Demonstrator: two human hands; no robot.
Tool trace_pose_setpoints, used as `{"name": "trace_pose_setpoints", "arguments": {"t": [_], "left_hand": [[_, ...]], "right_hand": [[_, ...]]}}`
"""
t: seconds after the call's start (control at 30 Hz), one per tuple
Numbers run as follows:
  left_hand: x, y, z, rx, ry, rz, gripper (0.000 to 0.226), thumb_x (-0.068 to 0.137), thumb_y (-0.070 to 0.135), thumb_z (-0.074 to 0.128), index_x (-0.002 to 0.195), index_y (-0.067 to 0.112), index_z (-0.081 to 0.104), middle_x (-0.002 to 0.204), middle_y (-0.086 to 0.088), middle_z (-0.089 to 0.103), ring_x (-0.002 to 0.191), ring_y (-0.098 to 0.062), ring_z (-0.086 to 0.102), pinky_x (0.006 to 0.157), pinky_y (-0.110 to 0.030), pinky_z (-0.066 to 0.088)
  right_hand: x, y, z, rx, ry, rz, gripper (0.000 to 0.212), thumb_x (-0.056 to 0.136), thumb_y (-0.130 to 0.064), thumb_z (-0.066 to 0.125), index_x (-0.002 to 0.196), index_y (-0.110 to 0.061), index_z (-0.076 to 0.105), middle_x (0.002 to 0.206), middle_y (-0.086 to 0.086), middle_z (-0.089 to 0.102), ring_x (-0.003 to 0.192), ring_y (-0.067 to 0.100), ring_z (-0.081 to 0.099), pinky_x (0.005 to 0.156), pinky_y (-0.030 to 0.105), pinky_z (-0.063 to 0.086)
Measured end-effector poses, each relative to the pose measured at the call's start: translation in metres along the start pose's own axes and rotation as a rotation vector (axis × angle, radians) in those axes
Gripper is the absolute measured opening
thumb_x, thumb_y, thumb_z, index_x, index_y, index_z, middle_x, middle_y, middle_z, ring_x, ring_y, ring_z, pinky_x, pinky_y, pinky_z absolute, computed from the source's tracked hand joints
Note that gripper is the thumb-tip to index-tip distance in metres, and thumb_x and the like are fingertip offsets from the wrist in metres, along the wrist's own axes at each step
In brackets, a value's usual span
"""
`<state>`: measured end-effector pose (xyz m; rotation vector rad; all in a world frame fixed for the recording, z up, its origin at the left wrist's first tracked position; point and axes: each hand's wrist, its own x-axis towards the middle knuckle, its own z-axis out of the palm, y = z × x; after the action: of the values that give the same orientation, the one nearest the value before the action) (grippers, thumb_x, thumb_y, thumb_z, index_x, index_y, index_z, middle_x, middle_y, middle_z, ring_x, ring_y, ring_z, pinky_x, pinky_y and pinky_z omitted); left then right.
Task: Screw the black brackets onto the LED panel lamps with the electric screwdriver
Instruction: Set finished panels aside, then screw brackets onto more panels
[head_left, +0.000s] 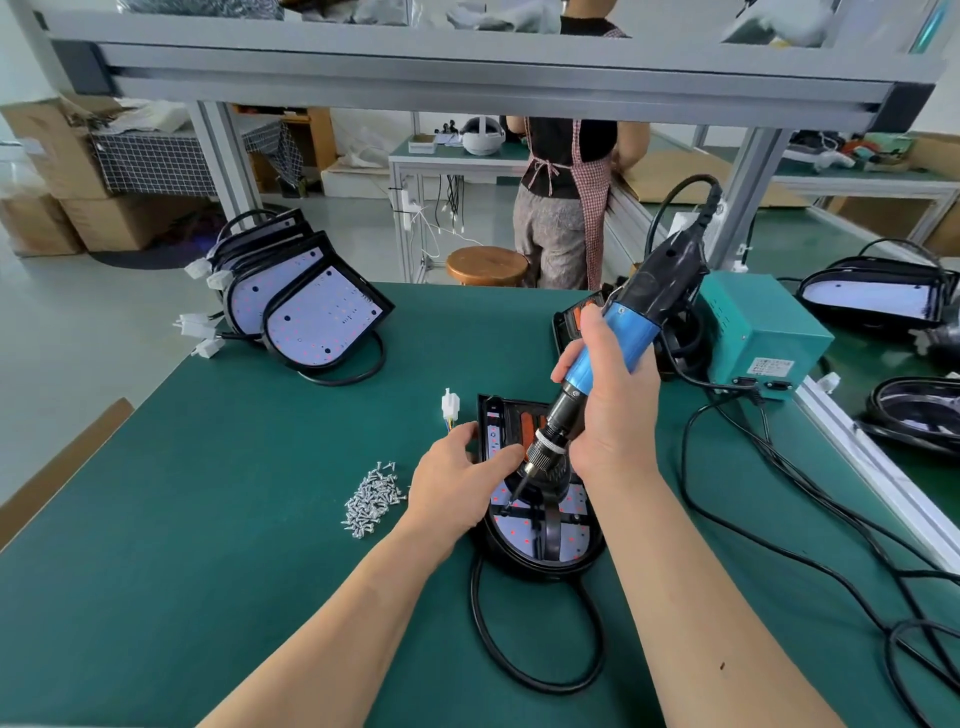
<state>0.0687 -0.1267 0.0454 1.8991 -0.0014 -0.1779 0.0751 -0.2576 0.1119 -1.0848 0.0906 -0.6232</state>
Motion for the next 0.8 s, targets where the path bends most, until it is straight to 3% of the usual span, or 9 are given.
{"name": "trace_pose_setpoints", "arguments": {"t": [0.27, 0.47, 0.67, 0.8], "left_hand": [[0.003, -0.002, 0.001, 0.049, 0.034, 0.030, 0.024, 0.069, 0.053, 0.063, 0.082, 0.034, 0.069, 0.072, 0.006, 0.073, 0.077, -0.024, 0.070, 0.078, -0.046, 0.057], [0.003, -0.003, 0.001, 0.064, 0.057, 0.040, 0.024, 0.068, 0.055, 0.061, 0.070, 0.031, 0.062, 0.062, 0.008, 0.067, 0.061, -0.014, 0.056, 0.060, -0.032, 0.045], [0.002, -0.002, 0.000, 0.099, 0.063, 0.045, 0.030, 0.069, 0.053, 0.057, 0.075, 0.025, 0.063, 0.060, 0.010, 0.065, 0.064, -0.015, 0.056, 0.061, -0.031, 0.043], [0.004, -0.002, 0.000, 0.143, 0.075, 0.063, 0.013, 0.085, 0.037, 0.062, 0.080, 0.025, 0.064, 0.067, 0.008, 0.068, 0.070, -0.017, 0.061, 0.066, -0.032, 0.047]], "right_hand": [[-0.005, -0.004, 0.013, -0.045, -0.171, -0.061, 0.010, 0.087, -0.028, 0.071, 0.084, -0.030, 0.063, 0.060, 0.002, 0.052, 0.053, 0.014, 0.050, 0.057, 0.021, 0.046], [-0.010, -0.006, 0.020, -0.035, -0.279, -0.084, 0.017, 0.088, -0.020, 0.069, 0.098, -0.010, 0.059, 0.060, 0.002, 0.051, 0.053, 0.015, 0.049, 0.057, 0.019, 0.047], [-0.016, -0.007, 0.021, -0.048, -0.342, -0.108, 0.011, 0.089, -0.014, 0.067, 0.099, -0.015, 0.062, 0.062, 0.001, 0.052, 0.053, 0.015, 0.050, 0.058, 0.018, 0.047], [-0.021, -0.006, 0.020, -0.067, -0.394, -0.109, 0.019, 0.084, -0.023, 0.070, 0.101, -0.018, 0.065, 0.060, 0.002, 0.053, 0.055, 0.016, 0.050, 0.060, 0.019, 0.047]]}}
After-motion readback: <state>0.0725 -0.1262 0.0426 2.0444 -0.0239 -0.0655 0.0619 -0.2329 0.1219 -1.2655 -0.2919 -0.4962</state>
